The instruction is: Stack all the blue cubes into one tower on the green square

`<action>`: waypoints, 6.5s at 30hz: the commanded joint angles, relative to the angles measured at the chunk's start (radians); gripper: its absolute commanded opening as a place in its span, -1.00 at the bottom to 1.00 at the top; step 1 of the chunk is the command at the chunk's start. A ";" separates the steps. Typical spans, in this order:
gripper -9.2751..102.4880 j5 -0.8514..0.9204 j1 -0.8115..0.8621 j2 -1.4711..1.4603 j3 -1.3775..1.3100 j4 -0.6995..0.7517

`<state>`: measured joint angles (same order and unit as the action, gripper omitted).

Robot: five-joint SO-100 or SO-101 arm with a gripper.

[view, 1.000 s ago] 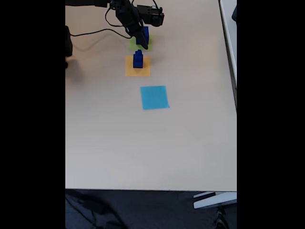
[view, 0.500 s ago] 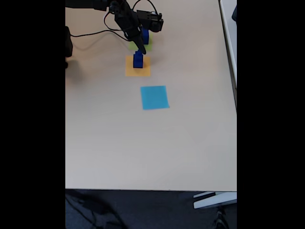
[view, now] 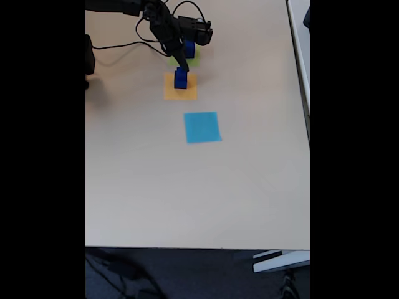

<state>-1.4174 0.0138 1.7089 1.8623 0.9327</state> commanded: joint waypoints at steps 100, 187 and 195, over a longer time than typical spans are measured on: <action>-0.56 0.035 0.051 0.035 0.072 -0.075; -0.84 -0.502 -0.314 -0.130 -0.189 0.028; -0.84 -0.466 -0.316 -0.175 -0.209 -0.012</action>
<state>-1.8929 -0.2991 1.5278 1.7150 0.9388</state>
